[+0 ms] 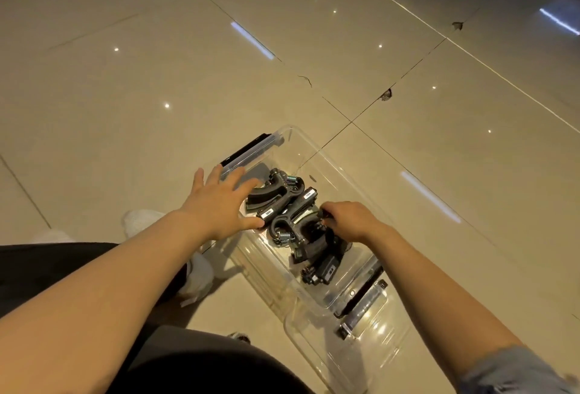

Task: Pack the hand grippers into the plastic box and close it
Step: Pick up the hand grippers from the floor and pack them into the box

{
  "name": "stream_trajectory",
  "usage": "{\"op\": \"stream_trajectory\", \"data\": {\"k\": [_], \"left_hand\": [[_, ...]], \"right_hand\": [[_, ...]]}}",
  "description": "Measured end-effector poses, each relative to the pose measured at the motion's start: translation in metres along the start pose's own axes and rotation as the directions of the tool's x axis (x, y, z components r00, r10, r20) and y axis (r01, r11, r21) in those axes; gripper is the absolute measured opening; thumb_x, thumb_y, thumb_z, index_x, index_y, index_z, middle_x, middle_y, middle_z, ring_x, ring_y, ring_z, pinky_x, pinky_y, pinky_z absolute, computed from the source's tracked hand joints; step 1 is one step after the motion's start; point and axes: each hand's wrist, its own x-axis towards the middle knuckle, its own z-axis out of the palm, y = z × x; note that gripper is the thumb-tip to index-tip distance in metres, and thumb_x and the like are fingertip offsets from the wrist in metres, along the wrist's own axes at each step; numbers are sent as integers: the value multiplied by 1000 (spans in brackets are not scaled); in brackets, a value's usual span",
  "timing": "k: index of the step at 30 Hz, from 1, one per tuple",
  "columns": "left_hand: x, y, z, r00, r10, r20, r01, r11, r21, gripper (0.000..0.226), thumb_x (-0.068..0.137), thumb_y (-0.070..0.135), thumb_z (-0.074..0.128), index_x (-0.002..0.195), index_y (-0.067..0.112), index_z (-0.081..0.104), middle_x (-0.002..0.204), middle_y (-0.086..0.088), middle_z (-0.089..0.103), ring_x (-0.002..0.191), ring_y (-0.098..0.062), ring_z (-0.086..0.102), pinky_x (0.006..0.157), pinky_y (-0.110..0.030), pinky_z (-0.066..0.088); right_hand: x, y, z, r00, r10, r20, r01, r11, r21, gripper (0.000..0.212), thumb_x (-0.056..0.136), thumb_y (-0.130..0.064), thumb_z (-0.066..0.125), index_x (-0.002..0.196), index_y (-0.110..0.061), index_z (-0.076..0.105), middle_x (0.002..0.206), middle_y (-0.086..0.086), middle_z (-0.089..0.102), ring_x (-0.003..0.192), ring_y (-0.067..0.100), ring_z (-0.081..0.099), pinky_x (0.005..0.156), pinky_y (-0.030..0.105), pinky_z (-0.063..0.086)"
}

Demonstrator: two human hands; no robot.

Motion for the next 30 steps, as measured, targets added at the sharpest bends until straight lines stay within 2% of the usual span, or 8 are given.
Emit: {"op": "stream_trajectory", "data": {"k": [4,7,12,16,20,23,26,30], "left_hand": [[2,-8,10,999,-30,23,31,997,-66,87,80,75,33,148,35,-3,158,0,-11,144,-33,-5,115,-54,1],[7,-10,16,996,-22,89,36,987,-159,89,80,73,40,148,36,-5,157,0,-15,144,-32,-4,116,-52,2],[18,-9,17,990,-9,139,37,979,-200,93,80,70,46,148,34,-5,157,-5,-16,143,-37,-5,116,-49,5],[25,-6,12,988,-25,151,59,972,-226,96,78,70,50,148,35,-5,157,-6,-14,142,-41,-3,116,-48,6],[36,-5,6,988,-68,139,98,970,-222,100,74,76,47,148,33,-3,158,-2,-10,142,-36,13,114,-52,16],[41,-5,-2,987,-97,125,122,971,-207,96,76,76,44,148,33,-2,158,-2,-5,140,-32,23,111,-54,22],[42,0,-8,985,-109,131,131,976,-175,96,77,75,45,149,32,-2,158,-3,-1,138,-32,28,107,-52,32],[37,9,-13,986,-103,133,125,978,-169,99,76,75,46,148,31,-5,158,-4,4,139,-31,25,104,-50,36]], "right_hand": [[23,-2,38,993,97,73,-88,989,-115,26,98,-25,41,121,-17,51,112,5,63,101,27,58,78,34,41],[27,-2,59,987,162,19,-158,979,-131,28,97,-30,44,115,-11,53,114,9,61,100,29,58,77,36,44],[27,-4,70,937,347,-43,-346,937,40,37,93,-40,51,118,-13,54,116,9,52,104,30,52,77,39,49],[29,-4,69,934,357,-6,-356,932,63,36,94,-40,50,112,-10,59,104,9,59,99,28,55,78,39,51],[12,-3,58,923,382,-48,-369,914,167,39,94,-40,51,117,-9,57,109,9,55,101,26,54,76,35,48],[-18,-8,42,935,339,-101,-319,932,172,37,93,-38,52,120,-12,54,112,7,56,102,26,55,74,34,47],[-48,-20,45,974,226,-2,-224,970,98,43,92,-38,51,132,-21,45,131,9,48,113,28,50,85,37,46],[-39,-50,64,990,57,127,-62,997,37,53,94,-40,48,143,-31,31,154,9,16,139,34,16,109,53,26]]}}
